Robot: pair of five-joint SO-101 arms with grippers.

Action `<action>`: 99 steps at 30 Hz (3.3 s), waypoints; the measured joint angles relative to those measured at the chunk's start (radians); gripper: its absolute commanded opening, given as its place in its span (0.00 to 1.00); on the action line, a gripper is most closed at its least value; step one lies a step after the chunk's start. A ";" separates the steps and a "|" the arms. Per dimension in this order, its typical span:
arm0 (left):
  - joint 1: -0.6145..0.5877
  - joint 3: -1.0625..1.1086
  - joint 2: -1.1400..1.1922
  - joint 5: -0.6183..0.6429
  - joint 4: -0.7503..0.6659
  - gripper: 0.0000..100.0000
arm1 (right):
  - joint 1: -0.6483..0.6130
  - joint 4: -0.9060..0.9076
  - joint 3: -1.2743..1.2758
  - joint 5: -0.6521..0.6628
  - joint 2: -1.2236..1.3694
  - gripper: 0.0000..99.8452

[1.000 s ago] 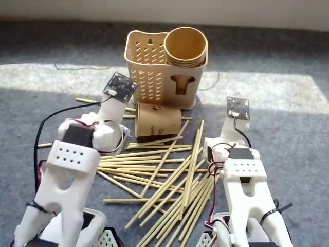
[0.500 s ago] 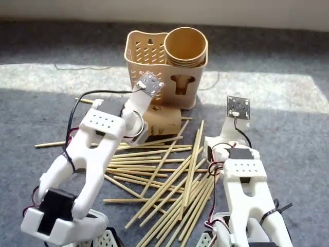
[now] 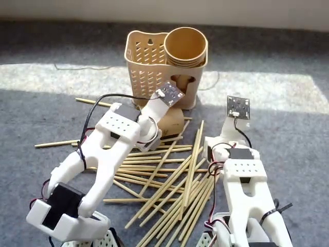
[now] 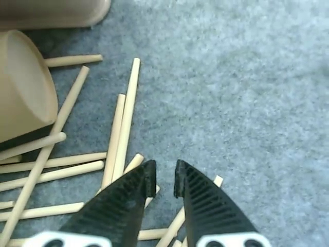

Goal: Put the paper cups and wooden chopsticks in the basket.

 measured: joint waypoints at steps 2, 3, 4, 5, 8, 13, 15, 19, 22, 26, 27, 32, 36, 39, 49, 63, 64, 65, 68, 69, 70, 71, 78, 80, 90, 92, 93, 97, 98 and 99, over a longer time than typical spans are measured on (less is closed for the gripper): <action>0.011 0.000 0.000 0.000 -0.002 0.17 | 0.005 0.000 0.000 0.000 0.000 0.07; 0.012 0.000 0.000 0.000 -0.011 0.16 | 0.005 0.000 0.000 0.000 0.000 0.07; 0.014 0.000 0.000 0.000 -0.020 0.16 | 0.003 0.000 0.000 0.000 0.000 0.07; 0.015 0.000 0.000 0.000 -0.028 0.16 | 0.008 0.000 0.000 0.000 0.000 0.07; 0.018 0.000 0.000 0.000 -0.038 0.15 | 0.038 0.000 0.000 0.000 0.000 0.07; 0.018 -0.029 0.002 0.020 -0.038 0.16 | 0.063 0.000 0.000 0.000 0.000 0.07; 0.018 -0.054 0.002 0.043 -0.038 0.16 | 0.058 0.000 0.000 0.000 0.000 0.07; 0.018 -0.077 0.002 0.077 -0.041 0.16 | 0.060 0.000 0.000 0.000 0.000 0.07; 0.018 -0.098 0.002 0.107 -0.041 0.20 | 0.064 0.000 0.000 0.000 0.000 0.07; 0.032 -0.118 0.002 0.173 -0.041 0.24 | 0.064 0.000 0.000 0.000 0.000 0.07; 0.037 -0.120 0.002 0.187 -0.041 0.24 | 0.064 0.000 0.000 0.000 0.000 0.07; 0.080 -0.120 0.002 0.209 -0.066 0.24 | 0.064 0.000 0.000 0.000 0.000 0.07; 0.118 -0.120 0.002 0.212 -0.072 0.20 | 0.107 0.000 0.000 0.000 0.000 0.07; 0.127 -0.120 0.002 0.212 -0.094 0.17 | 0.140 0.000 0.000 -0.023 0.000 0.07; 0.133 -0.126 -0.017 0.212 -0.104 0.05 | 0.233 0.000 0.000 -0.060 0.000 0.07; 0.130 -0.126 -0.419 0.212 0.164 0.03 | 0.232 0.000 0.000 -0.060 0.000 0.07; 0.130 -0.126 -0.430 0.212 0.175 0.03 | 0.232 0.000 0.000 -0.060 0.000 0.07; 0.130 -0.126 -0.440 0.212 0.181 0.03 | 0.232 0.000 0.000 -0.060 0.000 0.07; 0.129 -0.135 -0.450 0.198 0.193 0.03 | 0.232 0.000 0.000 -0.060 0.000 0.07; 0.129 -0.157 -0.450 0.195 0.206 0.03 | 0.232 0.000 0.000 -0.060 0.000 0.07; 0.129 -0.183 -0.450 0.192 0.222 0.03 | 0.232 0.000 0.000 -0.060 0.000 0.07; 0.129 -0.216 -0.450 0.190 0.242 0.03 | 0.232 0.000 0.000 -0.060 0.000 0.07; 0.129 -0.502 -0.454 0.190 0.305 0.03 | 0.232 0.000 0.000 -0.060 0.000 0.07; 0.129 -0.549 -0.454 0.190 0.305 0.03 | 0.232 0.000 0.000 -0.060 0.000 0.07; 0.146 -0.529 -0.454 0.157 0.023 0.02 | 0.232 -0.072 0.000 -0.060 0.000 0.07; 0.146 -0.491 -0.454 0.127 -0.044 0.01 | 0.232 -0.072 0.000 -0.060 0.000 0.07; 0.146 -0.471 -0.454 0.114 -0.081 0.01 | 0.232 -0.074 0.000 -0.060 0.000 0.07; 0.146 -0.413 -0.443 0.080 -0.222 0.01 | 0.232 -0.075 0.000 -0.060 0.000 0.07; 0.146 -0.411 -0.431 0.074 -0.245 0.01 | 0.232 -0.075 0.000 -0.060 0.000 0.07; 0.146 -0.411 -0.414 0.071 -0.262 0.01 | 0.232 -0.075 0.000 -0.060 0.000 0.07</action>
